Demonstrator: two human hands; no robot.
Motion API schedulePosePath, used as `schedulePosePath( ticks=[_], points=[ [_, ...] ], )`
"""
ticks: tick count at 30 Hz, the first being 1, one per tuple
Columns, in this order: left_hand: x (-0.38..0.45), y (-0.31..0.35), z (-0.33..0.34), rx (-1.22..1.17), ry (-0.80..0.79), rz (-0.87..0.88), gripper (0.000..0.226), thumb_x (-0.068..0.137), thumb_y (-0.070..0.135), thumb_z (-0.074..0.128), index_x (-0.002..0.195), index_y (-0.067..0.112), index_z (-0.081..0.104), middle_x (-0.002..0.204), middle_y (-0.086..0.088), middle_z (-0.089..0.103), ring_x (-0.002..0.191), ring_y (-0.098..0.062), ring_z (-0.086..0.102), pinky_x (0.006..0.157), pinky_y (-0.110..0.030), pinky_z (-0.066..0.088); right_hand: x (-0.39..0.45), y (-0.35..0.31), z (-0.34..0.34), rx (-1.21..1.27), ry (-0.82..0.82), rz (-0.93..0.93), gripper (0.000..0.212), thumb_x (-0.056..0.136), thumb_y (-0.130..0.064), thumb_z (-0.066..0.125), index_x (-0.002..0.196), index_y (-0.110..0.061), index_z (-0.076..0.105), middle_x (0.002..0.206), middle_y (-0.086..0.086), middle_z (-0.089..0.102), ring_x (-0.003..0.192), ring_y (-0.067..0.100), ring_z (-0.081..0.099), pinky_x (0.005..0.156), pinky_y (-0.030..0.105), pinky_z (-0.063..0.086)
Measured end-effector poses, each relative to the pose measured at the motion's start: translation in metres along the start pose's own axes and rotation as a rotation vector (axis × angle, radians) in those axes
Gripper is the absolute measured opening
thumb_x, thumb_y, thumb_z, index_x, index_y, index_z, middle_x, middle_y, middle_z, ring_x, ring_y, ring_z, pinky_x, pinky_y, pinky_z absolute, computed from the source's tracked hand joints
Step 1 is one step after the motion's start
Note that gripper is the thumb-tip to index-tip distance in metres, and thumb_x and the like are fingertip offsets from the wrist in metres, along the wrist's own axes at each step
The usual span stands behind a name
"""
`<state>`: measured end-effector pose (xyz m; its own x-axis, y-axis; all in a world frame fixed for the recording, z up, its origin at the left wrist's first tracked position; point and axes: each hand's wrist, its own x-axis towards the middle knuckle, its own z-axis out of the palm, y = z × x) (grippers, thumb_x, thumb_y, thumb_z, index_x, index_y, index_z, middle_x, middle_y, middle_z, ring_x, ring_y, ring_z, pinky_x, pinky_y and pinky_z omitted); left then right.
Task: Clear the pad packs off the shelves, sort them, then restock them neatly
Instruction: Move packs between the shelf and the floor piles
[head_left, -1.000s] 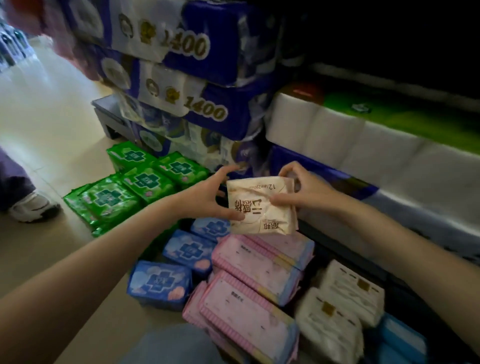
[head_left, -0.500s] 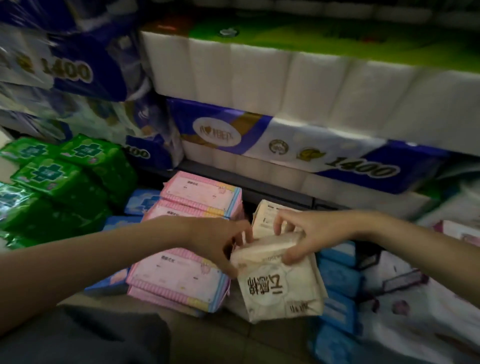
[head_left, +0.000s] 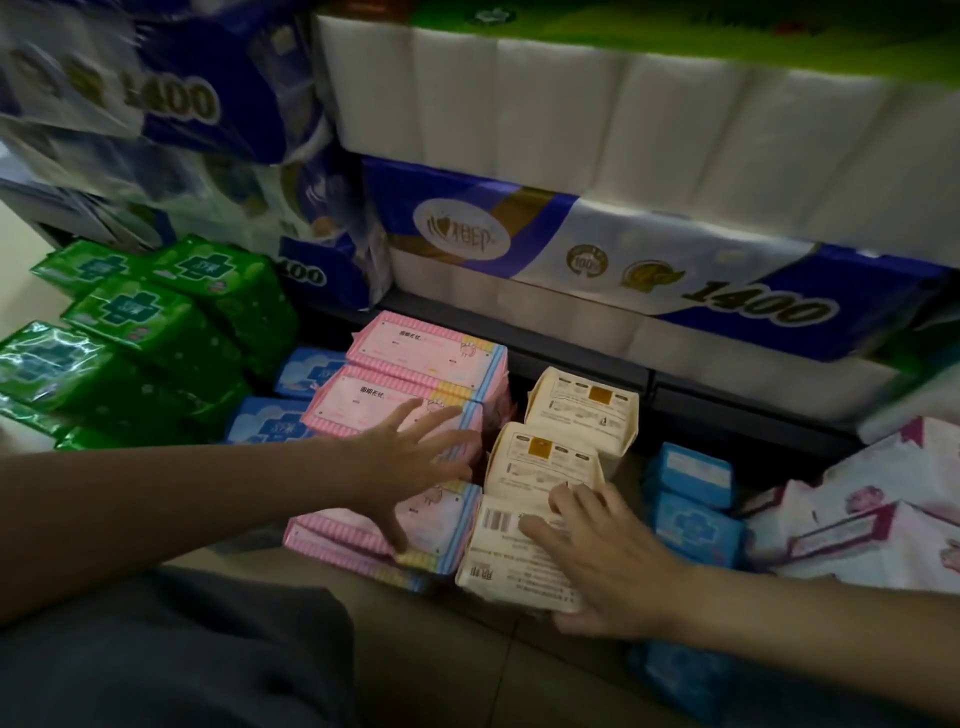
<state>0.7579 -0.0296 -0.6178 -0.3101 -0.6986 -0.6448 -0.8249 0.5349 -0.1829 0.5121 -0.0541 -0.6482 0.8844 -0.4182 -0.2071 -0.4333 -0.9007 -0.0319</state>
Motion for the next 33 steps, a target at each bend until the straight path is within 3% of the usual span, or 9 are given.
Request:
schedulePosePath(
  ticks=[9,12,16,21,25,27,29,31,33],
  points=[
    [-0.005,-0.003,-0.001,0.09,-0.002,-0.004,0.102,0.075,0.053,0.068,0.149,0.026,0.003,0.156,-0.008,-0.015,0.142,-0.033,-0.018,0.113,-0.053,-0.004,0.017,-0.009,0.009,-0.116,-0.02,0.009,0.086,0.048,-0.081,0.061,0.113,-0.025,0.051,0.094,0.009,0.059,0.086,0.026,0.053,0.075,0.048,0.052],
    [-0.008,-0.005,0.0,0.074,-0.002,0.049,0.101,0.078,0.048,0.068,0.149,0.026,0.001,0.156,-0.008,-0.018,0.143,-0.031,-0.013,0.115,-0.05,0.005,0.023,-0.01,0.014,-0.17,-0.078,-0.035,0.09,0.043,-0.082,0.063,0.112,-0.024,0.065,0.108,0.014,0.063,0.102,0.036,0.056,0.082,0.054,0.05],
    [-0.009,-0.01,0.002,0.014,-0.034,0.051,0.102,0.077,0.043,0.071,0.148,0.033,-0.002,0.155,-0.005,-0.022,0.143,-0.031,-0.01,0.115,-0.05,0.02,0.024,-0.009,0.014,-0.112,-0.175,-0.025,0.102,0.042,-0.085,0.058,0.126,-0.025,0.055,0.129,0.018,0.054,0.113,0.04,0.058,0.085,0.054,0.047],
    [-0.006,-0.023,0.009,0.028,-0.039,0.026,0.109,0.075,0.045,0.073,0.146,0.042,-0.01,0.153,-0.006,-0.027,0.143,-0.032,-0.015,0.115,-0.049,0.02,0.029,-0.001,0.019,-0.188,-0.188,-0.25,0.122,0.054,-0.074,0.069,0.15,-0.03,0.006,0.153,0.017,-0.009,0.138,0.043,0.0,0.098,0.064,-0.006],
    [-0.004,-0.026,0.011,-0.049,-0.05,-0.01,0.116,0.073,0.042,0.076,0.145,0.04,-0.015,0.154,-0.005,-0.027,0.143,-0.03,-0.016,0.114,-0.047,0.019,0.03,-0.002,0.02,-0.144,-0.274,-0.13,0.13,0.03,-0.086,0.064,0.142,-0.025,0.039,0.144,0.023,0.038,0.128,0.045,0.04,0.095,0.064,0.021],
    [-0.004,-0.027,0.009,-0.086,-0.065,-0.03,0.118,0.073,0.04,0.076,0.145,0.038,-0.017,0.153,-0.003,-0.027,0.143,-0.028,-0.016,0.114,-0.047,0.018,0.035,-0.004,0.019,-0.107,-0.245,-0.089,0.13,0.029,-0.087,0.063,0.14,-0.023,0.041,0.14,0.023,0.043,0.124,0.046,0.046,0.094,0.063,0.024],
    [-0.005,-0.031,0.005,-0.15,-0.092,-0.052,0.115,0.074,0.036,0.076,0.146,0.036,-0.013,0.155,0.001,-0.024,0.144,-0.025,-0.013,0.114,-0.046,0.019,0.041,-0.007,0.013,-0.073,-0.282,-0.105,0.127,0.046,-0.083,0.063,0.149,-0.025,0.015,0.154,0.024,0.01,0.137,0.05,0.018,0.099,0.067,0.002],
    [-0.004,-0.038,-0.001,-0.295,-0.087,-0.084,0.102,0.078,0.033,0.073,0.149,0.035,0.0,0.157,0.006,-0.012,0.144,-0.023,-0.001,0.113,-0.044,0.022,0.047,-0.004,0.013,0.004,-0.3,-0.131,0.116,0.069,-0.072,0.061,0.144,-0.035,-0.019,0.145,0.012,-0.036,0.138,0.041,-0.025,0.098,0.059,-0.025],
    [-0.001,-0.047,-0.009,-0.45,-0.015,-0.121,0.085,0.083,0.033,0.068,0.148,0.029,0.015,0.157,0.005,0.006,0.141,-0.02,0.017,0.111,-0.036,0.024,0.053,0.0,-0.005,0.078,-0.439,-0.142,0.11,0.076,-0.064,0.061,0.144,-0.037,-0.021,0.147,0.004,-0.039,0.137,0.031,-0.033,0.103,0.055,-0.025]
  ],
)
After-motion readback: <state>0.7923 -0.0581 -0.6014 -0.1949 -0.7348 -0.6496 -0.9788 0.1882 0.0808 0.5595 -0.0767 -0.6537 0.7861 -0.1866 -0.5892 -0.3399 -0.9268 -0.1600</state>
